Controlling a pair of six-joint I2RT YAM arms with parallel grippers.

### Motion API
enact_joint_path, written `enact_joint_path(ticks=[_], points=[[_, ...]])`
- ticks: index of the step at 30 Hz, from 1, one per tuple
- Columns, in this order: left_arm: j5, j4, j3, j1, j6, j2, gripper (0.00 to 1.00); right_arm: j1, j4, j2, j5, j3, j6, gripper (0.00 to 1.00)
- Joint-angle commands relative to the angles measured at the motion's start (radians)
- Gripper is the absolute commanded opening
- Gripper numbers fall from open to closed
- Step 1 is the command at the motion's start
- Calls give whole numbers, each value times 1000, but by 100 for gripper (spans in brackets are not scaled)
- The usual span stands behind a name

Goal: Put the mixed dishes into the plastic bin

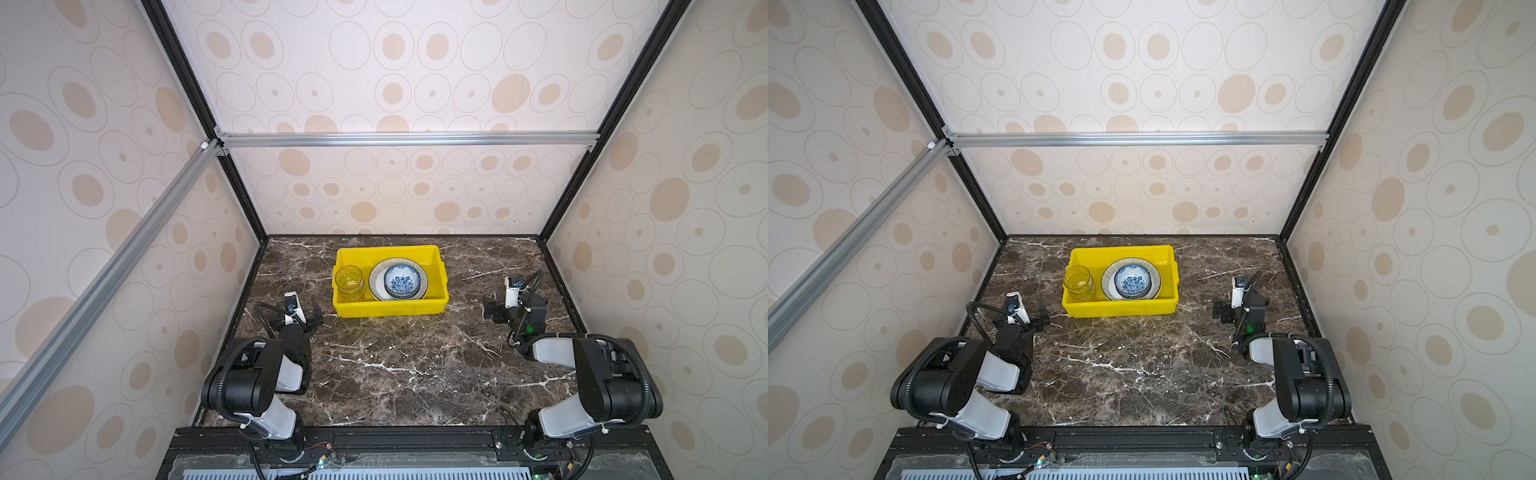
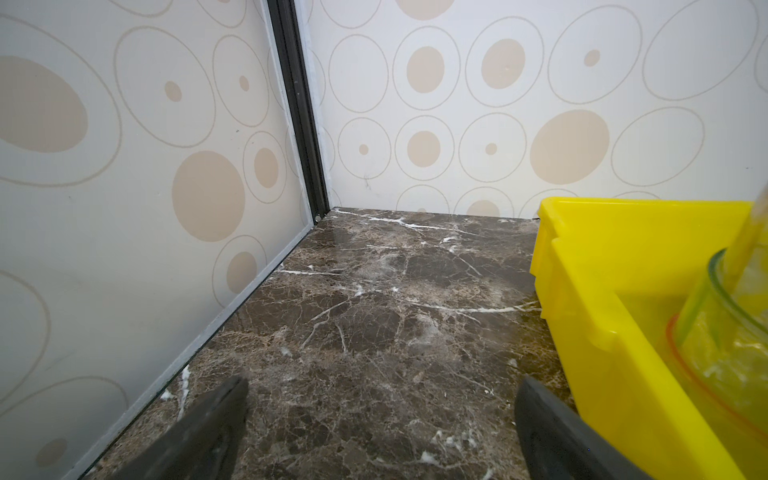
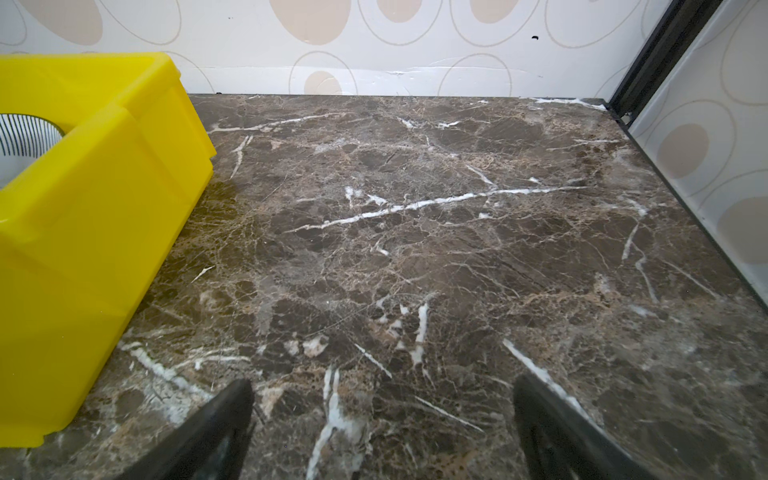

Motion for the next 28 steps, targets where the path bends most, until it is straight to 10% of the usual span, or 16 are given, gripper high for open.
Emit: enact_joint_path(ticks=[1, 28], points=[[-28, -32, 48, -6, 12, 5, 99, 6, 17, 10, 3, -9, -14, 100], [-26, -32, 47, -9, 14, 7, 99, 7, 17, 10, 3, -9, -15, 100]])
